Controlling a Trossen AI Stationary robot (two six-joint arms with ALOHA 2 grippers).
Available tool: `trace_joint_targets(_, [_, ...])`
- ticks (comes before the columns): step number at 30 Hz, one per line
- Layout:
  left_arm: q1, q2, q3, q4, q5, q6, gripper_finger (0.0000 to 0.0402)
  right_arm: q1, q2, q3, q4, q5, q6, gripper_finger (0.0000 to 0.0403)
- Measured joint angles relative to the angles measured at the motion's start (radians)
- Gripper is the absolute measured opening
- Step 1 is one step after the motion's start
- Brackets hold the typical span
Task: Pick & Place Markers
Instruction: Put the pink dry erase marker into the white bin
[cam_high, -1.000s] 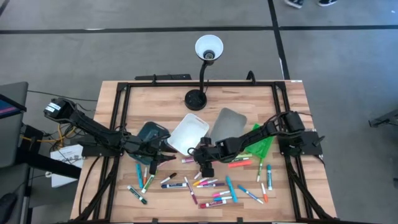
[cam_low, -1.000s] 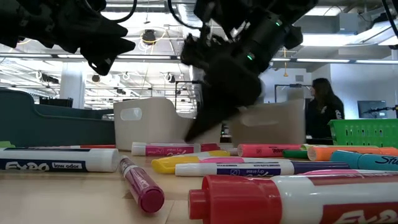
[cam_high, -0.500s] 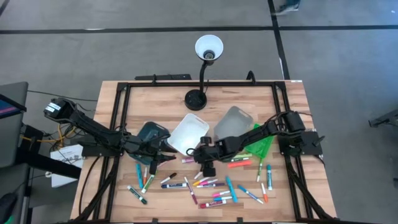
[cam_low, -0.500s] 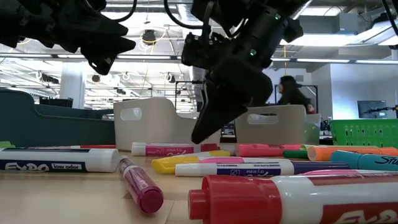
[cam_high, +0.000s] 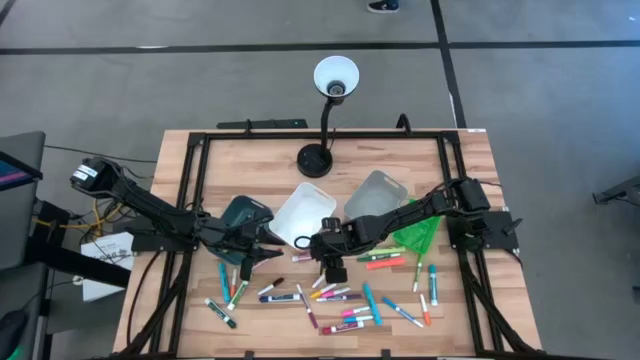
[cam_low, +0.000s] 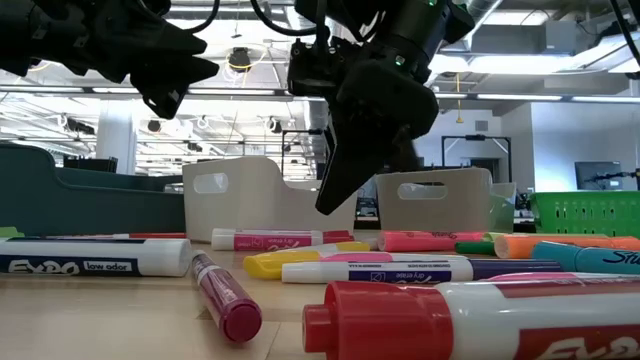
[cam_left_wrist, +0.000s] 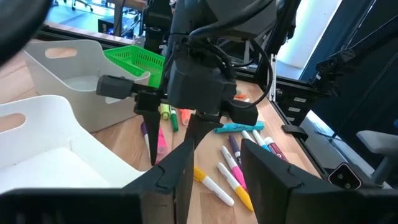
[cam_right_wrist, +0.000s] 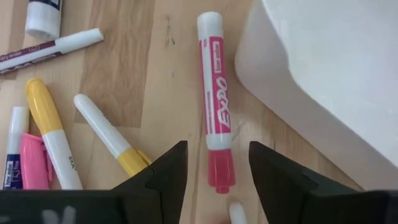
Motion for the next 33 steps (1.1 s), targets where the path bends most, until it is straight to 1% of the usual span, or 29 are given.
trace_joint_targets(9, [0.000, 0.000, 0.000, 0.001, 0.000, 0.000, 0.0127, 0.001, 0.005, 0.000, 0.012, -0.007, 0.003, 0.0152])
trace_joint_targets(14, [0.000, 0.000, 0.000, 0.001, 0.000, 0.000, 0.0127, 0.001, 0.078, 0.007, 0.015, -0.006, 0.001, 0.0155])
trace_joint_targets(19, [0.000, 0.000, 0.000, 0.001, 0.000, 0.000, 0.0127, -0.007, 0.110, 0.040, -0.019, -0.010, -0.007, 0.0148])
trace_joint_targets(22, [0.000, 0.000, 0.000, 0.001, 0.000, 0.000, 0.0127, -0.012, 0.111, 0.051, -0.032, -0.018, -0.010, 0.0128])
trace_joint_targets(25, [0.000, 0.000, 0.000, 0.001, 0.000, 0.001, 0.0127, -0.013, 0.106, 0.058, -0.042, -0.018, -0.033, 0.0094])
trace_joint_targets(29, [0.000, 0.000, 0.000, 0.001, 0.000, 0.003, 0.0127, -0.013, 0.107, 0.092, -0.048, -0.014, -0.022, 0.0047])
trace_joint_targets(31, [0.000, 0.000, 0.000, 0.001, 0.000, 0.004, 0.0127, -0.011, 0.107, 0.117, -0.043, -0.026, 0.003, 0.0044])
trace_joint_targets(33, [0.000, 0.000, 0.000, 0.001, 0.000, 0.004, 0.0127, -0.005, 0.104, 0.153, -0.074, -0.072, 0.006, 0.0044])
